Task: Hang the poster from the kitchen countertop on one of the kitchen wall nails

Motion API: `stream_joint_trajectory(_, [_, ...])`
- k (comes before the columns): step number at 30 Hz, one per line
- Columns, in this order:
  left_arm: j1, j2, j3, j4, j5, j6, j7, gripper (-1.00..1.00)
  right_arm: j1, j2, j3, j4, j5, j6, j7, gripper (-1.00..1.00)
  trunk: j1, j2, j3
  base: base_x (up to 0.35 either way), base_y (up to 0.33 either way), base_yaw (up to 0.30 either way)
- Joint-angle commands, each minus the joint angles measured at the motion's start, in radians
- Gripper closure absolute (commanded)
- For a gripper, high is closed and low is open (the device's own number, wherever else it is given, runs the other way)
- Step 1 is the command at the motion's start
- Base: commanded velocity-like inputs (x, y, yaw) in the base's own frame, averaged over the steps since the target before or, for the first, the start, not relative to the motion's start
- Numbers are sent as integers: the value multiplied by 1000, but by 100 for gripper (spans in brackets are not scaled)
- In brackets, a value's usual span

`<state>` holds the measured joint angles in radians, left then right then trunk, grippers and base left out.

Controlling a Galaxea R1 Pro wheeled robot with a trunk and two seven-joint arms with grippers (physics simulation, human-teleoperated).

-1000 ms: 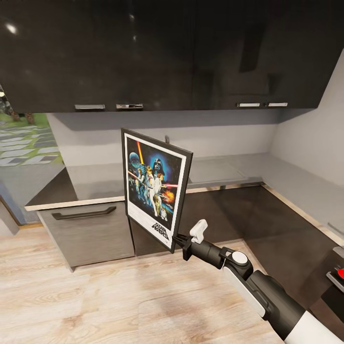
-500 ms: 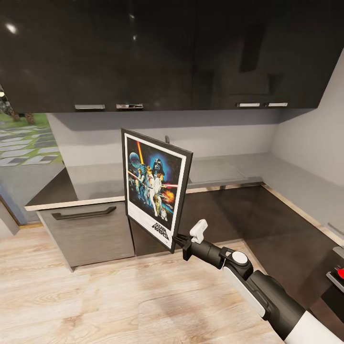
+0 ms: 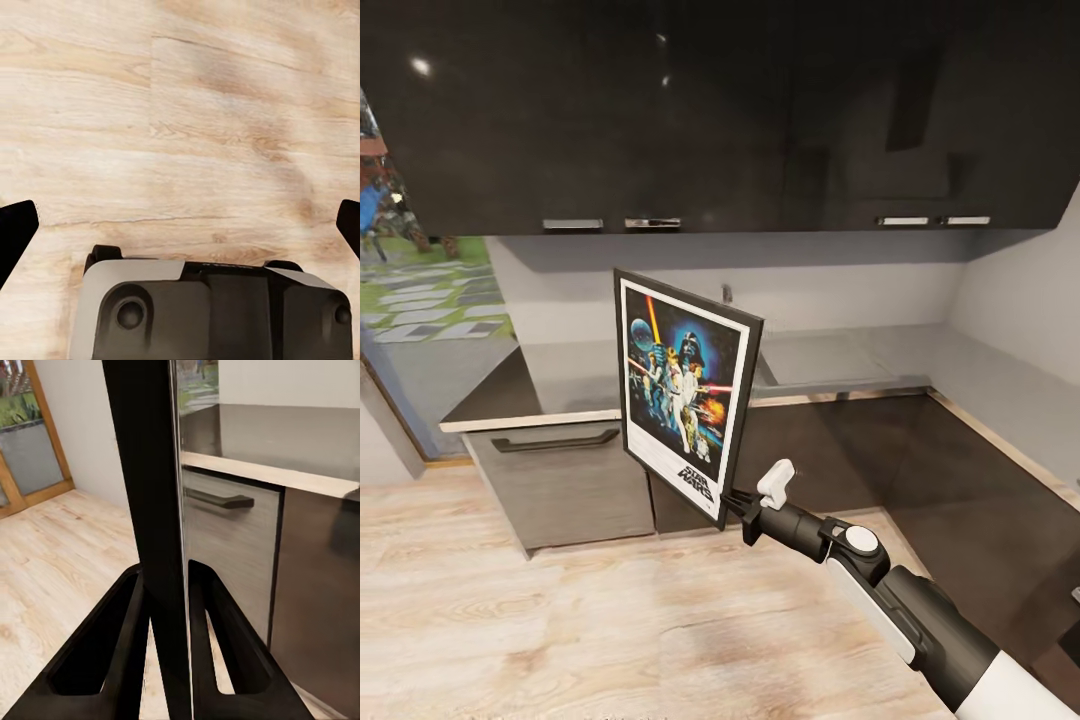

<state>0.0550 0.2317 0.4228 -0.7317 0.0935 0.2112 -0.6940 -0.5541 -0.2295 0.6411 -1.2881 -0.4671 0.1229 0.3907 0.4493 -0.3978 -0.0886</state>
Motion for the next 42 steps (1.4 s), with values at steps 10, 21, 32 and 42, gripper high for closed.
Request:
stream_joint_trajectory(10, [0, 0, 0, -2, 9, 11, -2, -100, -1, -1, 1, 0, -12, 8, 2, 100, 1, -2, -2, 0, 242, 281])
stream_joint_trajectory(21, [0, 0, 0, -2, 9, 11, -2, -100, -1, -1, 2, 0, -12, 8, 2, 100, 1, -2, -2, 0, 288, 283])
stream_joint_trajectory(32, [0, 0, -1, -2, 9, 11, -2, -100, -1, -1, 2, 0, -12, 8, 3, 100, 1, -2, -2, 0, 289, 232])
stream_joint_trajectory(42, [0, 0, -1, -2, 9, 11, -2, -100, -1, -1, 2, 1, -12, 8, 4, 100, 1, -2, -2, 34, 289, 19])
